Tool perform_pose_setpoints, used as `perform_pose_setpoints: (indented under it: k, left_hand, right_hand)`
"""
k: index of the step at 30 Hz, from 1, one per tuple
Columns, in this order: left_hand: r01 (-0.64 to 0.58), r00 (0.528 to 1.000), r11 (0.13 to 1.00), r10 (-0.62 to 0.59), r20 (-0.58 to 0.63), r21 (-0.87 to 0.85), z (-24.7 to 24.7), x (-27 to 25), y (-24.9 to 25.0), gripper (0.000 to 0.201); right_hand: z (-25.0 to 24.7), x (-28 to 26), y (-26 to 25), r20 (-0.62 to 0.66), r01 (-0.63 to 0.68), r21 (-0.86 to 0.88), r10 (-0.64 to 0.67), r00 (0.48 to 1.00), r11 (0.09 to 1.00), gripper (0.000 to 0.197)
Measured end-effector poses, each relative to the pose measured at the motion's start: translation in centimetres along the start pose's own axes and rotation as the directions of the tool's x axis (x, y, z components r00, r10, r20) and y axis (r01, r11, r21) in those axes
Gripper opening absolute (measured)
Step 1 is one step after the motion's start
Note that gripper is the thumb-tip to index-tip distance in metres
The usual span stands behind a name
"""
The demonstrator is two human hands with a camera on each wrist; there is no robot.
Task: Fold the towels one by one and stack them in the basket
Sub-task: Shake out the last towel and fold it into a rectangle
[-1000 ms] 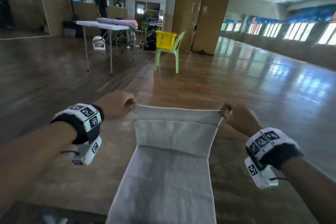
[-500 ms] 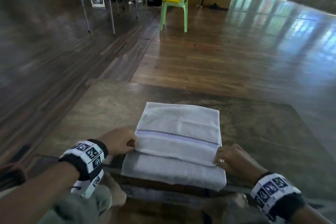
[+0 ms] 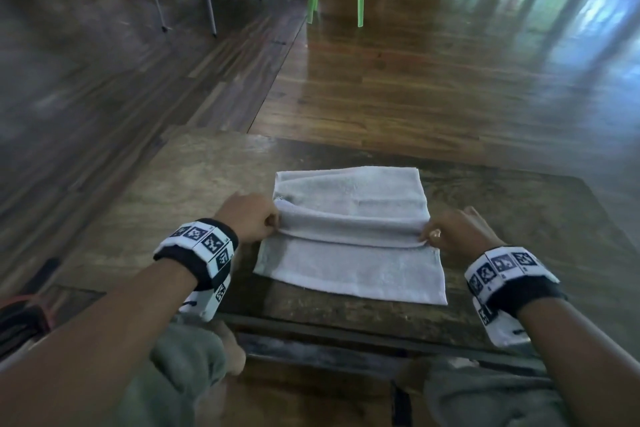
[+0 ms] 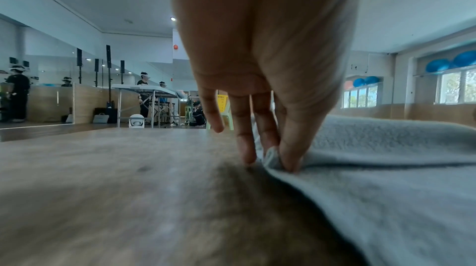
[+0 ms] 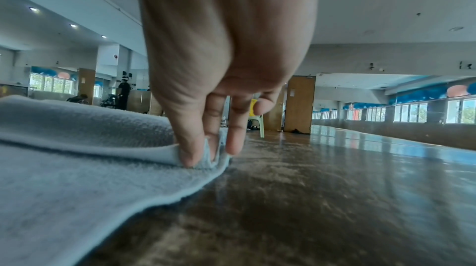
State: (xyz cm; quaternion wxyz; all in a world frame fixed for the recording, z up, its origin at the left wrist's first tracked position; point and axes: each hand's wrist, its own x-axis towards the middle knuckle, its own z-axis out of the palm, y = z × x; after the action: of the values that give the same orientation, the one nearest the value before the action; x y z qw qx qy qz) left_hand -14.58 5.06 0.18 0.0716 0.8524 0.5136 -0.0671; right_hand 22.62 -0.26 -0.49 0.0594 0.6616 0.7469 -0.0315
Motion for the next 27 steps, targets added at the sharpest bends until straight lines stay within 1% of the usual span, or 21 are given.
perform_pose_setpoints:
  k: [2,4,6,8,10,13,15,17,19,23,25,27]
  left_hand:
    - [-0.003,1.000,1.000,0.003,0.004,0.024,-0.2,0.2,0.3,0.015]
    - [-0.013,1.000,0.999,0.014,-0.015,0.029,-0.5,0.1,0.5,0.014]
    - [-0.023,0.997,1.000,0.023,-0.070,0.003,-0.8,-0.4,0.5,0.014]
    - [-0.049,0.987,0.998,0.043,-0.154,-0.038,-1.1,-1.2,0.2,0.011]
    - [-0.099,0.971,0.990,0.074,-0.227,-0.101,-1.2,-2.1,-0.2,0.009]
    - [-0.167,0.963,0.972,0.125,-0.239,-0.166,-0.8,-4.0,-0.7,0.011]
    - [-0.204,0.947,0.966,0.154,-0.281,-0.157,0.0,-5.3,-0.8,0.010]
    - [-0.207,0.943,0.969,0.162,-0.290,-0.133,0.9,-6.3,-0.6,0.011]
    - [-0.205,0.943,0.973,0.168,-0.288,-0.104,1.8,-6.8,-0.5,0.010]
    - [-0.220,0.945,0.972,0.191,-0.267,-0.084,3.1,-7.3,-0.3,0.009]
    - [-0.212,0.954,0.974,0.187,-0.232,-0.085,3.3,-7.3,0.0,0.012]
    - [-0.194,0.963,0.974,0.165,-0.212,-0.121,3.5,-7.2,0.2,0.016]
  right_hand:
    - [-0.1,0.0,-0.2,0.005,0.005,0.000,-0.005,1.000,1.000,0.020]
    - [-0.2,0.0,-0.2,-0.030,0.004,0.044,-0.002,1.000,0.999,0.015]
    - [-0.2,-0.5,-0.1,-0.087,0.000,0.136,0.011,0.996,0.991,0.013]
    - [-0.4,-1.4,0.3,-0.145,-0.002,0.227,0.036,0.989,0.974,0.012]
    - [-0.5,-2.5,0.6,-0.232,-0.001,0.292,0.072,0.970,0.956,0.010]
    - [-0.5,-4.5,1.0,-0.375,0.073,0.357,0.072,0.924,0.931,0.012]
    - [-0.1,-6.1,0.8,-0.392,0.111,0.379,0.050,0.919,0.919,0.014]
    - [0.6,-7.6,0.3,-0.399,0.145,0.364,0.014,0.917,0.920,0.013]
    - [1.6,-8.5,-0.2,-0.377,0.176,0.323,-0.044,0.925,0.930,0.014]
    - [3.1,-9.1,-0.8,-0.208,0.171,0.284,-0.113,0.972,0.943,0.012]
    - [3.3,-9.0,-0.9,-0.148,0.163,0.277,-0.126,0.981,0.947,0.012]
    - [3.1,-9.0,-1.0,-0.094,0.142,0.267,-0.120,0.988,0.953,0.011]
